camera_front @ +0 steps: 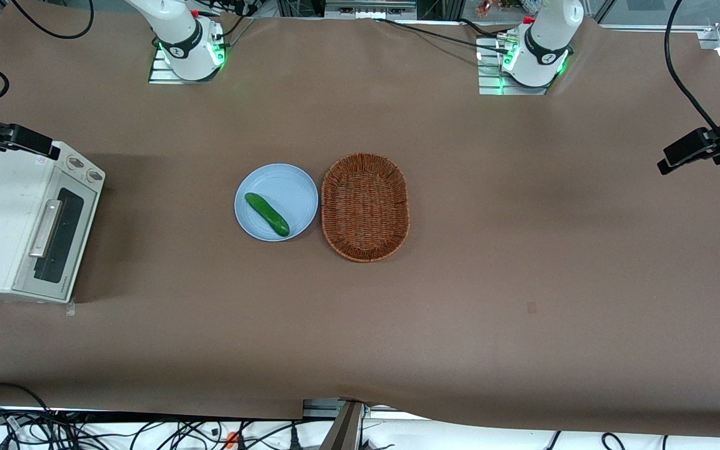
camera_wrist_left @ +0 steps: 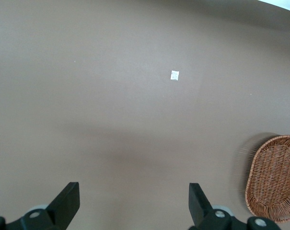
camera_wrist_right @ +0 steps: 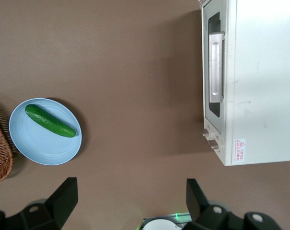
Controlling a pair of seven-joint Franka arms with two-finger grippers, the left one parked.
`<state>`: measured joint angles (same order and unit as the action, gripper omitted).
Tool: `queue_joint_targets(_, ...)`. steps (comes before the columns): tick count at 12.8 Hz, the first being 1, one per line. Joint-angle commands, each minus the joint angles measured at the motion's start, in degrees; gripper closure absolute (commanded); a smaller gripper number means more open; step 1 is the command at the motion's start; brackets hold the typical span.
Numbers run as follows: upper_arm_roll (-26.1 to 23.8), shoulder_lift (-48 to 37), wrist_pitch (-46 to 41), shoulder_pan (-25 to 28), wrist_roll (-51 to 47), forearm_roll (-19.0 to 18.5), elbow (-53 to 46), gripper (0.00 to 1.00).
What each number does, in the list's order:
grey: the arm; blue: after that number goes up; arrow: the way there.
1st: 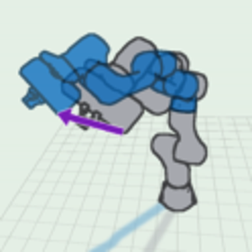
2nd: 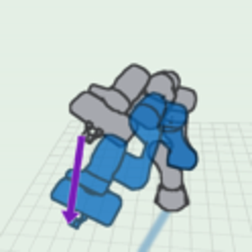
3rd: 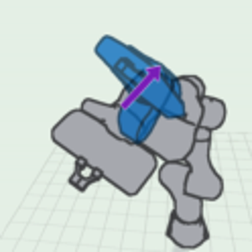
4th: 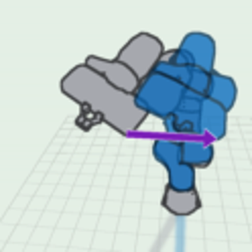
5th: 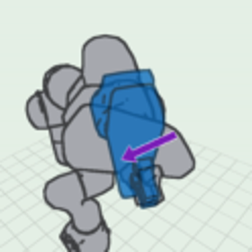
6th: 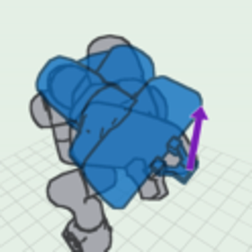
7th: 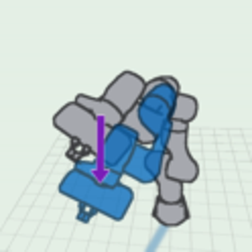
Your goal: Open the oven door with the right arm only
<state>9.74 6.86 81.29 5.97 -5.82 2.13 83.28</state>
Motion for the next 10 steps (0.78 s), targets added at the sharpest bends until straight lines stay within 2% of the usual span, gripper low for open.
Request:
queue_joint_targets(1, -0.69, 0.08, -0.96, -0.87, 0.81, 1.21, -0.48, 0.0)
queue_joint_targets(10, -0.69, 1.39, -3.77, -0.78, 2.74, 1.21, -0.39, 0.0)
